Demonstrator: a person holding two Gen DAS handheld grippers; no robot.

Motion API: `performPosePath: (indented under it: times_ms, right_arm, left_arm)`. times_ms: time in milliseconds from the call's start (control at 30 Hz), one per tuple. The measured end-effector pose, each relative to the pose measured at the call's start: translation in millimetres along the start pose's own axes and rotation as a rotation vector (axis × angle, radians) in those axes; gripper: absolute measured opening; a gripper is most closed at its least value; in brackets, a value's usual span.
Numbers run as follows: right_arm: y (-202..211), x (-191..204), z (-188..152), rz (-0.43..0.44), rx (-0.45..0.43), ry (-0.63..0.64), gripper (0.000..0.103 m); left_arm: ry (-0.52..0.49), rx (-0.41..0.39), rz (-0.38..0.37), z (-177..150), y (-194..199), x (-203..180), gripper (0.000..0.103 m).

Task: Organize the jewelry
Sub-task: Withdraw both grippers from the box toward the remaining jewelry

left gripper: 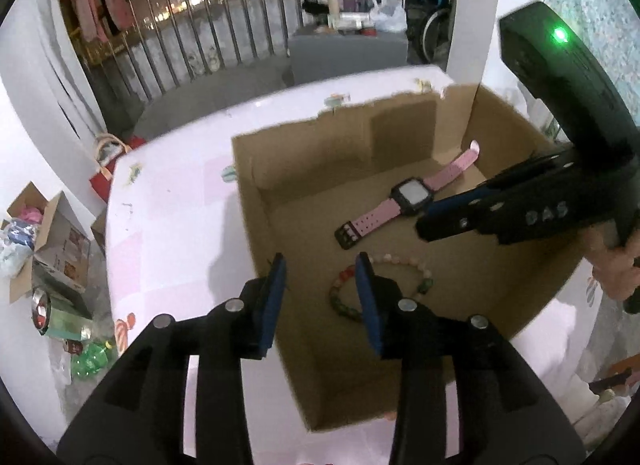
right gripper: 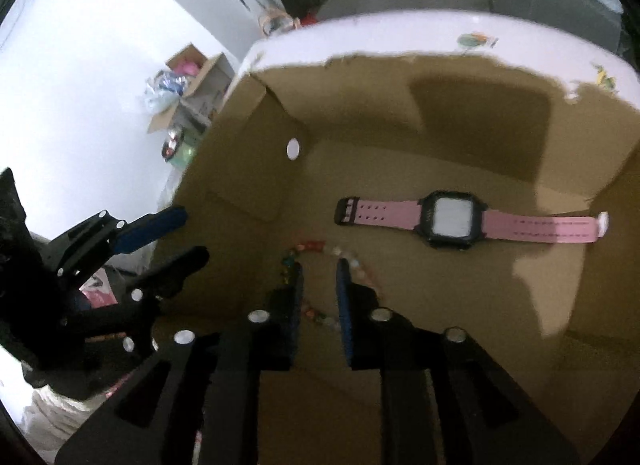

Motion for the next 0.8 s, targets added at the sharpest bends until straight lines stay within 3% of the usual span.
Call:
performPosePath:
  times_ms: [200, 267, 400, 600, 667, 800]
  right_arm:
    - [69.4, -7.4, -23.0, -0.059, -0.233, 0.061, 0.021]
    - [97.5, -6.3, -44.4, -0.091, -0.332, 0.112, 0.021]
    - [125.5, -4.5, -85.7, -0.119, -0.446, 0.181, 0.021]
    - [122.2, -4.2, -142.5, -0.123, -0.480, 0.235, 0.021]
    - [116.7, -3.5, -156.7, -0.107, -0.469, 0.242, 0.021]
    - [87.7, 3.6, -171.7, -0.051, -0.428, 0.298, 0.021]
  left_arm:
    - [0.004, -0.159, -0.003, -16.3, 52.4, -5.6, 0.036]
    - [0.006, -0.212, -0.028, -26.5, 70.6, -10.5, 0.036]
    - [-0.016, -0.276, -0.075, -53.7, 94.4, -27.7, 0.038]
    - [-0.040, -0.262, -0.181, -92.0, 88.1, -55.5, 0.040]
    - [-0.067, -0.228, -0.228, -105.6, 74.4, -67.2, 0.040]
    - [-0.146, -0.150, -0.248, -122.9, 37.6, -86.2, 0.040]
Point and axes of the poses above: each gripper's, at about its wrist camera, not at the fingertips, and y roughly against the way its jaws point, x to its left, z to its top, the point moved 6 cm from there along -y, roughly the way its jaws point, and after that the axes turned 13 degrees about -z, right-handed, at the moved point
